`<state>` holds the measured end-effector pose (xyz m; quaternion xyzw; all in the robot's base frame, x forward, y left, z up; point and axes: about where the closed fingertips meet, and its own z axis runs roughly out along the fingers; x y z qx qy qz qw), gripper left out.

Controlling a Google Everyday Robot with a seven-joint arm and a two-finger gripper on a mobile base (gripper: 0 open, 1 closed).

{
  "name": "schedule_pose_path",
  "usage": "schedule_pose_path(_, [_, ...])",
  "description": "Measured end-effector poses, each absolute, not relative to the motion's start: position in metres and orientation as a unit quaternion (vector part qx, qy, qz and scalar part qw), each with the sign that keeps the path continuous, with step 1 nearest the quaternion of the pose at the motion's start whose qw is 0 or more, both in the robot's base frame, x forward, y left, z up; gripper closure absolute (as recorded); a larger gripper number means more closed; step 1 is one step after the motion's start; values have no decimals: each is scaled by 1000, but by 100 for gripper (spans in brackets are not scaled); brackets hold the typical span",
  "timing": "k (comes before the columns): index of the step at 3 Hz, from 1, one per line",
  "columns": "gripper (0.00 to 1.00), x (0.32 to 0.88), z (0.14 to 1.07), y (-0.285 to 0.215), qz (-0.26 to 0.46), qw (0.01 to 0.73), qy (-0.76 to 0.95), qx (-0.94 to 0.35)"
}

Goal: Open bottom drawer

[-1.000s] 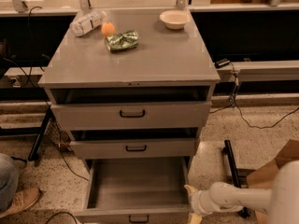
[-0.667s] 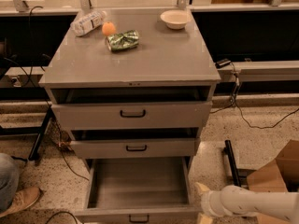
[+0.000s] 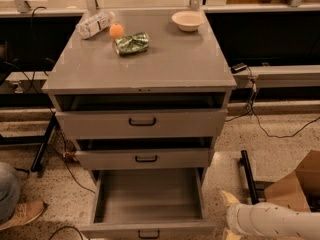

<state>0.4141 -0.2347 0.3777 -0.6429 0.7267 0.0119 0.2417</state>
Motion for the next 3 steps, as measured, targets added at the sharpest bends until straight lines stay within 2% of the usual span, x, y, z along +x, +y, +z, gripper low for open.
schedule_pose_path(1, [0, 423, 393, -245, -18, 249, 723, -644])
schedule_pose_path(3, [0, 471, 517, -312, -136, 300, 697, -636])
